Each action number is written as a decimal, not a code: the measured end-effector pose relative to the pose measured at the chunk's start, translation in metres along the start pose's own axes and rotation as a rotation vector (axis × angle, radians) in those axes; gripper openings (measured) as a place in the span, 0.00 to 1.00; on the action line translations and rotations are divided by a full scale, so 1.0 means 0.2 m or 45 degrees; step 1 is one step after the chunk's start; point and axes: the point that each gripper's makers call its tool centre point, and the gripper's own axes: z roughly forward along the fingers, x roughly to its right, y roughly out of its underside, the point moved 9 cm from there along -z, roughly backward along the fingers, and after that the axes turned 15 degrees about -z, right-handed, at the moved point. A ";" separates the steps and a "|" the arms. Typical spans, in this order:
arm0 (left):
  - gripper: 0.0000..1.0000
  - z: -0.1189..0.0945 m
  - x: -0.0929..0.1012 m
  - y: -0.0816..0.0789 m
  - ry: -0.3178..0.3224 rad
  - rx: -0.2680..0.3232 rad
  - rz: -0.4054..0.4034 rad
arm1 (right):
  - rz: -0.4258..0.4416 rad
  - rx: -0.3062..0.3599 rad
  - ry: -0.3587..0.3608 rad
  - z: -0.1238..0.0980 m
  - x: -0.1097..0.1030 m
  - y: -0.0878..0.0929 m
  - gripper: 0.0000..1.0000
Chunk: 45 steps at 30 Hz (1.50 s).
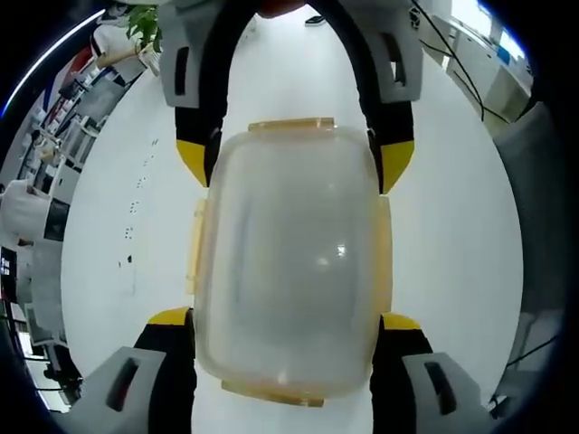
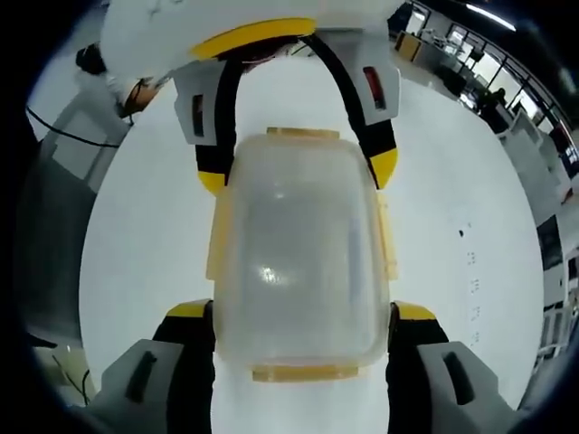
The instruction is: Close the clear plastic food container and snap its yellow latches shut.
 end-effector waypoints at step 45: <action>0.84 -0.06 0.13 0.36 -0.178 0.596 -0.734 | 0.515 0.678 0.525 0.00 -0.30 0.22 0.91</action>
